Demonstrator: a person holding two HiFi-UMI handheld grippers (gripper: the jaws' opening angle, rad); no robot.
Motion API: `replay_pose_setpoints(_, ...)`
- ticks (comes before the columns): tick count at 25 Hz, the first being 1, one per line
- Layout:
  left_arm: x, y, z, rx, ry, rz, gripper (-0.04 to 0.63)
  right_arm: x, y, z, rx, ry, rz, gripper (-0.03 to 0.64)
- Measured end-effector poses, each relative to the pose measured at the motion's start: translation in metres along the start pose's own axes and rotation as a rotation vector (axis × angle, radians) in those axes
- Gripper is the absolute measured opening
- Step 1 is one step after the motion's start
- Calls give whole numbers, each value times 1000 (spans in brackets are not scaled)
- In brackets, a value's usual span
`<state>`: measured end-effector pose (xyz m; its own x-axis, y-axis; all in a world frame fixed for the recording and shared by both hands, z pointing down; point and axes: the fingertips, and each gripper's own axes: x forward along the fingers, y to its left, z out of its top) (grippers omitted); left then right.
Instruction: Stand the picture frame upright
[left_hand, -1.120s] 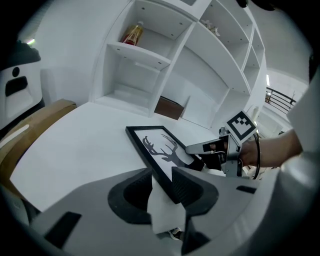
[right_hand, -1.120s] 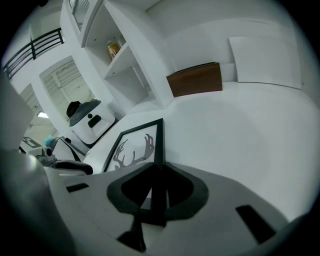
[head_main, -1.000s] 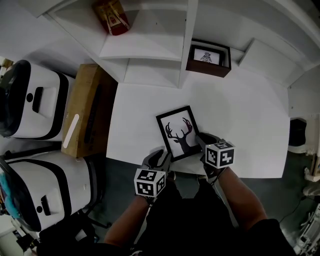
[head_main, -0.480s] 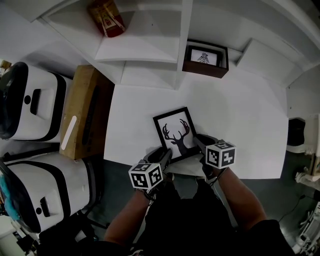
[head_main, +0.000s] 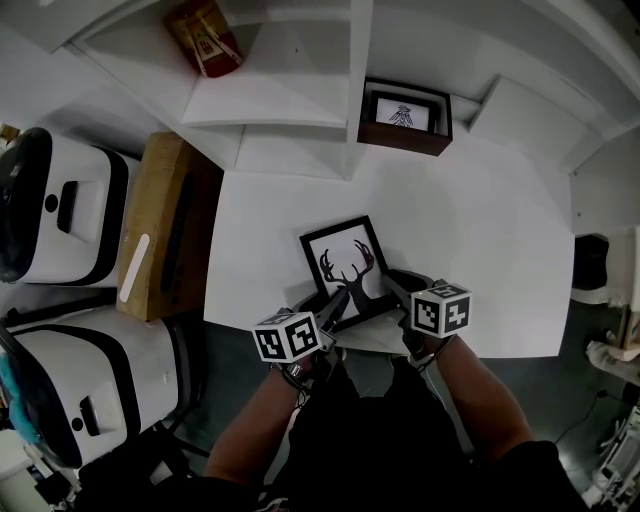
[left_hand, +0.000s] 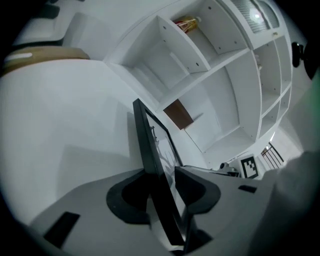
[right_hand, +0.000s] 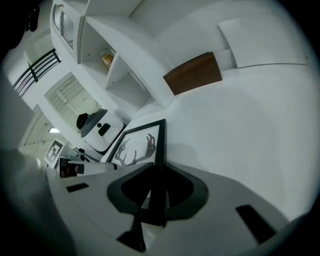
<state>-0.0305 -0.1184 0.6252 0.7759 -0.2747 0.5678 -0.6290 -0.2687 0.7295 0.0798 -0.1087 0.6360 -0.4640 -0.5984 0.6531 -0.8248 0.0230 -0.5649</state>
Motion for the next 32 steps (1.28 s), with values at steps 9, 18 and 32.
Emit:
replay_pose_setpoints(9,3,-5,6,-13,6,-54,113,1,0,0,7,-2,-8,60)
replay_pose_setpoints(18,0,-10,9,-47,4,-117,67,2,0,-2,-6,8,-11,60)
replay_pose_setpoints(32,-12,-26,18,-97,-21,-263,29,-5,-2,7,98,-51,81,102)
